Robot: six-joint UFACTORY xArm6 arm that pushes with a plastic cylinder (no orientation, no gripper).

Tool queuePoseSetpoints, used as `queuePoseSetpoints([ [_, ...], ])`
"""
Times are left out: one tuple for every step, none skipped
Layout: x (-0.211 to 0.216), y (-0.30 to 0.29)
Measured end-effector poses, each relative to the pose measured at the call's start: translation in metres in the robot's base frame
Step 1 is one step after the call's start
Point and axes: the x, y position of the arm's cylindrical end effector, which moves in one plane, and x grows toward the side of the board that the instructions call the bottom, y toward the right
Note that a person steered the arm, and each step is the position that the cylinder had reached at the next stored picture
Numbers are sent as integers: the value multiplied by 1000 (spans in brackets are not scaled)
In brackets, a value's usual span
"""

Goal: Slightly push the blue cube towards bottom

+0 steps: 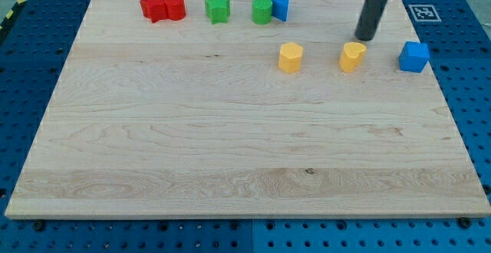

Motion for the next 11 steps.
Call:
queuePoseSetpoints([
  [2,43],
  [10,70],
  [22,73],
  [25,73],
  [33,69],
  [45,65],
  [51,61],
  [51,61],
  [51,59],
  [30,46],
  [20,76],
])
